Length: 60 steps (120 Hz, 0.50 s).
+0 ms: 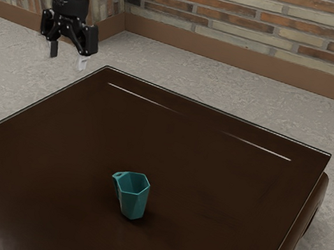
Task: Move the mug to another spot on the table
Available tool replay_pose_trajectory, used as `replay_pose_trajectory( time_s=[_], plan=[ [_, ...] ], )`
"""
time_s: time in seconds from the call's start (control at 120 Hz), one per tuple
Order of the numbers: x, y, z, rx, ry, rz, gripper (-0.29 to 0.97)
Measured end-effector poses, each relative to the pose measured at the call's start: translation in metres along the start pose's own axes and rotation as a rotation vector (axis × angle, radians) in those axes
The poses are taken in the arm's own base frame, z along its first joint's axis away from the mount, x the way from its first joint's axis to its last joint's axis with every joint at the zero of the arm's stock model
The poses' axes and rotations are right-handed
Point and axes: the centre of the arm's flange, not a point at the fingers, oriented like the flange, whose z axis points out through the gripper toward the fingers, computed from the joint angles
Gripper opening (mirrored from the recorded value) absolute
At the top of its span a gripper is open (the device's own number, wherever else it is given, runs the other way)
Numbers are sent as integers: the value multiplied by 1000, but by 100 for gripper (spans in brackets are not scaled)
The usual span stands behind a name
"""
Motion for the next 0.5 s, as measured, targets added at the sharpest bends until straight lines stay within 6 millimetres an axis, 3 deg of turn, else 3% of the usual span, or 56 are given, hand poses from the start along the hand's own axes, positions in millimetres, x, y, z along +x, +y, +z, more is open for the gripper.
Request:
replay_pose_trajectory(
  time_s=[0.2, 0.3, 0.433, 0.5],
  plan=[
    [13, -1, -12, -1, 131, 5, 68],
    [10, -1, -16, 7, 146, 38, 68],
    [-7, -1, -19, 14, 156, 164, 68],
    [-18, -2, -4, 8, 144, 251, 68]
  ],
)
